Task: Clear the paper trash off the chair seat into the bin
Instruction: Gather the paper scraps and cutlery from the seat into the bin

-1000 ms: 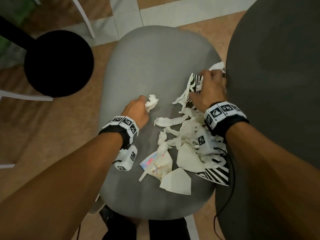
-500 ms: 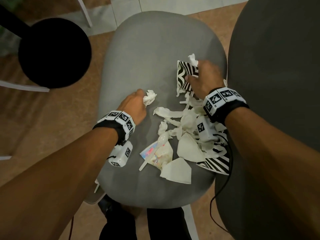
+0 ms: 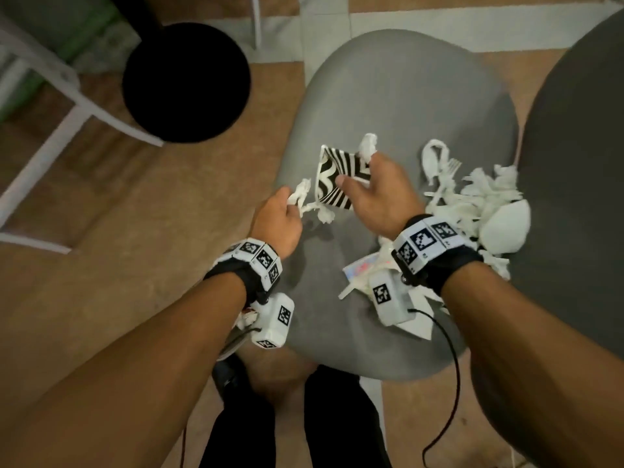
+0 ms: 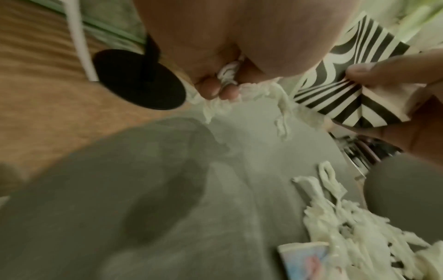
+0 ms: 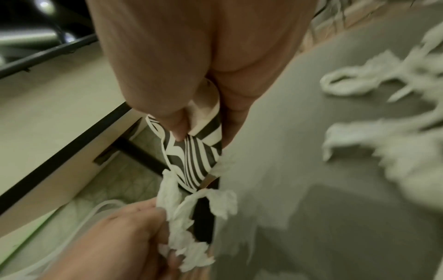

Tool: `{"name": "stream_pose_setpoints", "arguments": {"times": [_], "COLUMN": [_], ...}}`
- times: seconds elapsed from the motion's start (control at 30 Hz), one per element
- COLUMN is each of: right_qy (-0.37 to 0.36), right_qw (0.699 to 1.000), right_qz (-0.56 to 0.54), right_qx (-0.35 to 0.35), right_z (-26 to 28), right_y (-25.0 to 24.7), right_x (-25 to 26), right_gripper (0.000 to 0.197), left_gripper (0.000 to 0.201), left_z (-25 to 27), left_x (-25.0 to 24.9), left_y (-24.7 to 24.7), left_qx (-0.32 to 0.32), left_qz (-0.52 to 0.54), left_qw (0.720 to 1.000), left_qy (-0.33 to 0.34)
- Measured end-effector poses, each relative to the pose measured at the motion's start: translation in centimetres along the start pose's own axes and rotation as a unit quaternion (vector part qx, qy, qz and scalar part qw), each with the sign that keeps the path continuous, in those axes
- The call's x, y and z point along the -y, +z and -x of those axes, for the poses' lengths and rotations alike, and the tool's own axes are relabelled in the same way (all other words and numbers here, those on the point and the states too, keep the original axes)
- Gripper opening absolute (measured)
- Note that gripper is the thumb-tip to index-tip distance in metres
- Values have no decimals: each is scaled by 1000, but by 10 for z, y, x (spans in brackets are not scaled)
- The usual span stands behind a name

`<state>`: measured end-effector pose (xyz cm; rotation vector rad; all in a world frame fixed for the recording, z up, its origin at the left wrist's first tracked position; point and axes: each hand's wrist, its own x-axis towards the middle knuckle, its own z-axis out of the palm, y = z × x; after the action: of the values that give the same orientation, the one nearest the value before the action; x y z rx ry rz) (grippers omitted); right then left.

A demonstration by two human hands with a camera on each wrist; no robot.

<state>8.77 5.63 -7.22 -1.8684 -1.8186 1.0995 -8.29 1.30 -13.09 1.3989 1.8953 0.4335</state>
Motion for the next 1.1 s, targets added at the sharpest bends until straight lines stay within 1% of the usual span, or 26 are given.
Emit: {"name": "stream_pose_setpoints", "arguments": {"times": [0.07, 0.17, 0.23, 0.3, 0.4, 0.5, 0.53, 0.6, 0.67, 0.7, 0.77, 0.87, 0.93, 1.03, 1.1], "right_qy": [-6, -2, -1, 3, 31, 57, 71, 112, 154, 162, 159, 149, 131, 92, 63], "right_qw": [998, 992, 989, 987, 978, 974, 972, 962, 946, 940, 934, 937, 943, 944, 950], "right_qz": [-52, -100, -95, -69, -32, 1, 3, -1, 9, 25, 56, 69, 57, 14, -10], "right_qx": [31, 82, 111, 147, 206, 219, 223, 247, 286, 301, 316, 309, 300, 315, 306], "right_z": [16, 44, 64, 82, 101, 111, 112, 113, 114, 113, 111, 112, 113, 109, 102], "right_y": [43, 112, 159, 203, 260, 304, 317, 339, 352, 355, 356, 348, 335, 305, 276], "right_x": [25, 59, 73, 80, 74, 57, 48, 31, 18, 13, 7, 10, 20, 45, 62], "right_gripper": [27, 26, 28, 31, 42, 50, 52, 56, 62, 61, 56, 51, 47, 35, 27], "left_gripper": [19, 22, 27, 26, 23, 22, 21, 22, 32, 37, 43, 42, 37, 23, 18], "left_z": [22, 57, 79, 97, 120, 133, 134, 133, 130, 129, 126, 123, 120, 111, 102], "left_x": [37, 106, 152, 196, 250, 292, 303, 320, 332, 334, 337, 333, 323, 292, 262], "left_y": [-18, -44, -57, -63, -57, -39, -32, -19, -7, -5, -5, -14, -26, -52, -69], "left_qx": [-25, -59, -72, -76, -66, -53, -51, -27, 23, 49, 73, 75, 69, 57, 52], "left_qz": [52, 90, 95, 86, 79, 76, 75, 81, 100, 106, 119, 117, 106, 88, 68], "left_qw": [998, 988, 982, 976, 972, 966, 965, 958, 952, 951, 949, 951, 956, 968, 978], "left_qy": [-40, -108, -148, -183, -212, -239, -247, -275, -287, -288, -282, -276, -263, -226, -192]}}
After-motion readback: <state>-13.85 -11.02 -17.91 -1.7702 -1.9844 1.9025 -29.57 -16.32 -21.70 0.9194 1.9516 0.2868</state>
